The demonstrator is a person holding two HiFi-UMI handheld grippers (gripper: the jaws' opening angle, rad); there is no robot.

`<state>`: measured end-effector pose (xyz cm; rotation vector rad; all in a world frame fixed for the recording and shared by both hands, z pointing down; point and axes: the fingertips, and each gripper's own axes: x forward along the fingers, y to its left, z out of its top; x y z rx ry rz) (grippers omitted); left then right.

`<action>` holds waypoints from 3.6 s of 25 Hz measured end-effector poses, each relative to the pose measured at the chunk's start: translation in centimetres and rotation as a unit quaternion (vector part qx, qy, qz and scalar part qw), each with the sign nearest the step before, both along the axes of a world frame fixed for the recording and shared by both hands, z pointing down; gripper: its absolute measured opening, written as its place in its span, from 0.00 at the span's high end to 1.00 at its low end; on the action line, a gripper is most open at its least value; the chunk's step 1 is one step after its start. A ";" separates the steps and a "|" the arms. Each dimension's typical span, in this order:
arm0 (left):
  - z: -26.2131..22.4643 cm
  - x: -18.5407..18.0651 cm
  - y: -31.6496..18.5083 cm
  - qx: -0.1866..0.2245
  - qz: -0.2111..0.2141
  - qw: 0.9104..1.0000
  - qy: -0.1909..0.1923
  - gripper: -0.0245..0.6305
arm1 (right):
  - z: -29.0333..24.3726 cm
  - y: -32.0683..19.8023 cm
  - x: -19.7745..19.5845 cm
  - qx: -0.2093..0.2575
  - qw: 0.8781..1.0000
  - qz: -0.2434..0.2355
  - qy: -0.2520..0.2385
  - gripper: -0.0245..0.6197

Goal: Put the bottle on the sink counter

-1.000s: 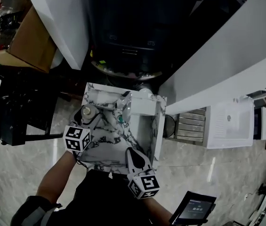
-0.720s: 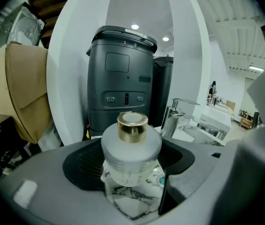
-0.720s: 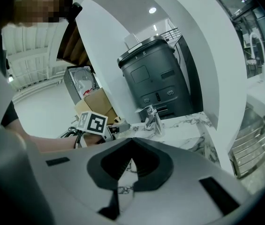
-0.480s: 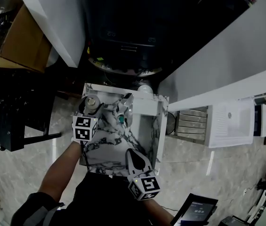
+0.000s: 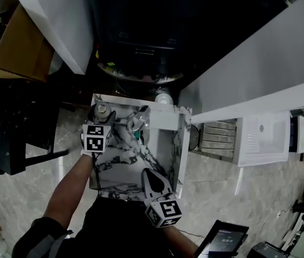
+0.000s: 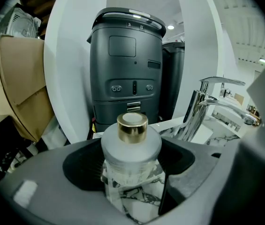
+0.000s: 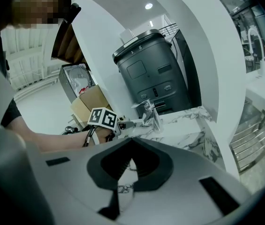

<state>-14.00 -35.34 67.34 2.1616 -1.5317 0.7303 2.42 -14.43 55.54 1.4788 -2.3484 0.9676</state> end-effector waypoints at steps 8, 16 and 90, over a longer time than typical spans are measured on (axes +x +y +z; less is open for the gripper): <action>1.5 -0.1 -0.5 -0.024 -0.002 1.000 -0.017 0.45 | 0.9 0.0 -0.2 -0.007 1.000 -0.002 -0.014 0.97; 2.6 0.3 -0.7 -0.043 -0.003 0.998 -0.048 0.45 | 1.1 0.2 -0.3 -0.012 1.000 -0.010 -0.010 0.97; -26.3 9.9 24.9 0.119 0.132 0.953 0.246 0.96 | -19.8 4.0 2.0 0.283 0.959 -0.003 0.012 0.97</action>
